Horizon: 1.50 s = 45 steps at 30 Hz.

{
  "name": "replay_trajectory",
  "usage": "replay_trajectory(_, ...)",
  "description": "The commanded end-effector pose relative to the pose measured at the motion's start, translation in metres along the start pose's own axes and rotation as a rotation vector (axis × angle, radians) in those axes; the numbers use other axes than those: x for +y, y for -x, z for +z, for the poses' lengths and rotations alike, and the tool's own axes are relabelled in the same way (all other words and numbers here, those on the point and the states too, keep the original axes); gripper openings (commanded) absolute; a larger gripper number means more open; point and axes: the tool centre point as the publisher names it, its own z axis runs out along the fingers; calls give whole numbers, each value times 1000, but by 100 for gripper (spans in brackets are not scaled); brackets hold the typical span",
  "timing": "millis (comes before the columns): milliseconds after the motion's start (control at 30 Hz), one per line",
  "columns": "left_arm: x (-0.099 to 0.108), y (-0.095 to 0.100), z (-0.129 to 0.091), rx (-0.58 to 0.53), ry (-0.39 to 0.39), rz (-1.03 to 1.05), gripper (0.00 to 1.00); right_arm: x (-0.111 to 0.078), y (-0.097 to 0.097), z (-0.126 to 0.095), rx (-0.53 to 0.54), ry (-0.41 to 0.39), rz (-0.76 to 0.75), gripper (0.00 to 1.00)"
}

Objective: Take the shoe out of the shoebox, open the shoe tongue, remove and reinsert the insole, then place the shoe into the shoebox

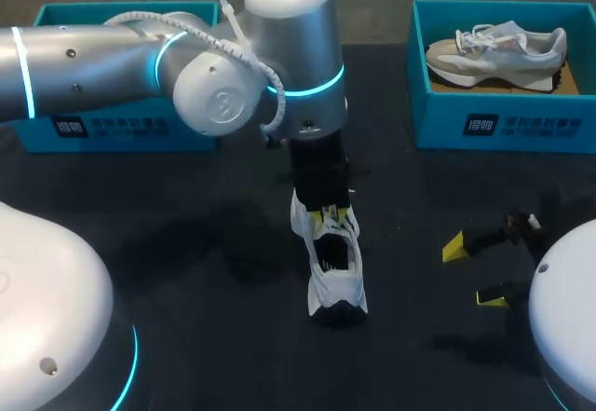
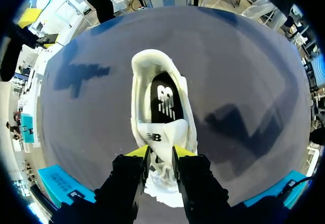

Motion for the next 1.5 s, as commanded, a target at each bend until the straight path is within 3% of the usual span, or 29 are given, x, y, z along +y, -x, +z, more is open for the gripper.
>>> replay_trajectory(33, -4, 1, -6, -4, 7, 8, 28, -2, -1, -1, -3, 3, 1, 100)
replay_trajectory(233, -11, 0, 20, 41, -28, 28, 28, -2, -1, -1, -3, 3, 1, 100)
replay_trajectory(433, -18, -6, 21, 42, -42, 35, 30, -2, -1, -1, -3, 3, 1, 100)
replay_trajectory(633, -27, -7, -14, -15, 4, 62, 30, -2, -1, -1, -3, 3, 1, 100)
replay_trajectory(767, -33, -6, -37, -16, 50, 80, 38, -2, -1, -1, -3, 3, 1, 100)
replay_trajectory(833, -34, -6, -45, -3, 65, 68, 48, -2, -1, -1, -3, 3, 1, 100)
replay_trajectory(867, -34, -7, -50, 11, 60, 51, 96, -2, -1, -1, -3, 3, 1, 100)
replay_trajectory(900, -34, -8, -53, 19, 62, 37, 100, -2, -1, -1, -3, 3, 1, 100)
replay_trajectory(1033, -39, -12, -62, 42, 72, -73, 100, -2, -1, -1, -3, 3, 1, 100)
replay_trajectory(1133, -48, -15, -66, -38, -38, -159, 100, -2, -1, -1, -3, 3, 1, 100)
replay_trajectory(1500, -48, -15, -66, -38, -38, -159, 100, -2, -1, -1, -3, 3, 1, 100)
